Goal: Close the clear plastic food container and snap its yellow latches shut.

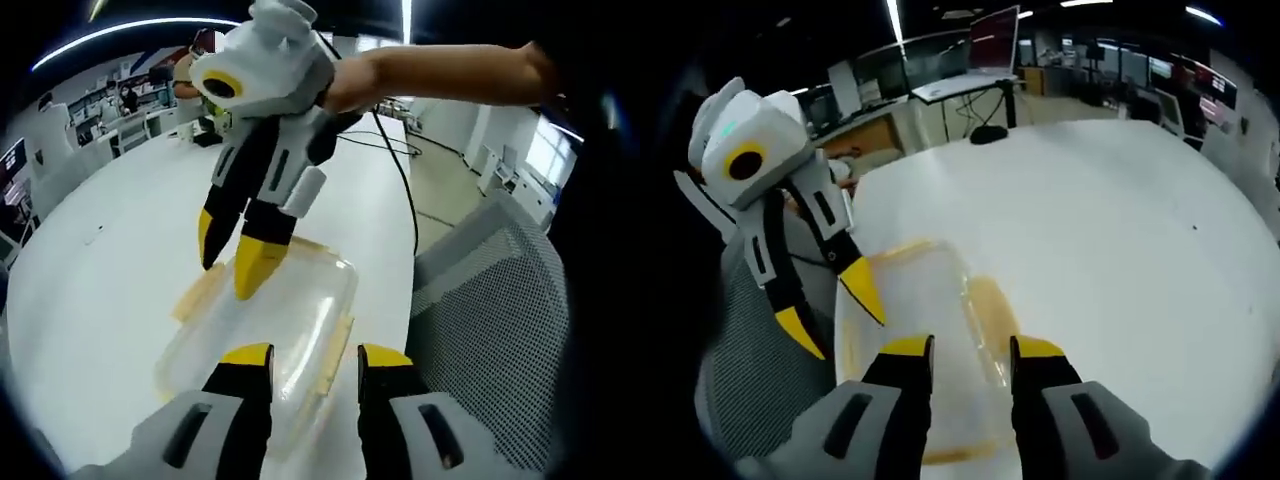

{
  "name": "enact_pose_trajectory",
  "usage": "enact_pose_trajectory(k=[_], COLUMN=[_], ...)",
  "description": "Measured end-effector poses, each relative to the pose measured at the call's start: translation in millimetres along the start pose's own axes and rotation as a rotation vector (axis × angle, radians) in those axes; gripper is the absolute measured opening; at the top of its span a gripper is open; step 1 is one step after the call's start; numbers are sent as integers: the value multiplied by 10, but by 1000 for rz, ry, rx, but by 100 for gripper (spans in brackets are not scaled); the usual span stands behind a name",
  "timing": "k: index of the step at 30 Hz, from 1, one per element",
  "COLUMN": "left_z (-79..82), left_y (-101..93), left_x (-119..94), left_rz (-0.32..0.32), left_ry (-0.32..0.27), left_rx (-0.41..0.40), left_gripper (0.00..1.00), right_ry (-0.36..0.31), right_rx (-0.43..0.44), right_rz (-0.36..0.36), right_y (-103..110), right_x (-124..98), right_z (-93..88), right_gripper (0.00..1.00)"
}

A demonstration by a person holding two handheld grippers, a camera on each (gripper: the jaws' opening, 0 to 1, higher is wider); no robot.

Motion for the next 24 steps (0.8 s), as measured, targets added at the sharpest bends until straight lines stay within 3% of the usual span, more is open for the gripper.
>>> enact_pose_trajectory(k=[9, 24], left_z=[-21, -40], left_y=[0, -33], left_x=[27, 67], left_rz=[41, 97], left_ry=[56, 89], left_rx=[180, 293], left_gripper=[24, 25], right_ry=[56, 136], right_rx=[-34, -73], right_rz=[75, 166], right_y=[-7, 22], right_x=[77, 162], right_z=[58, 105], right_gripper=[26, 27])
Point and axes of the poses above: the point that each gripper's makers call its tool centre point, and the gripper's own axes: x roughly forward along the fingers, y roughly to its left, z roughly out of its top, the point moved 4 cm from there along -x, roughly backward along the fingers, and after that the axes turned 9 degrees about -z, right-handed, at the moved point
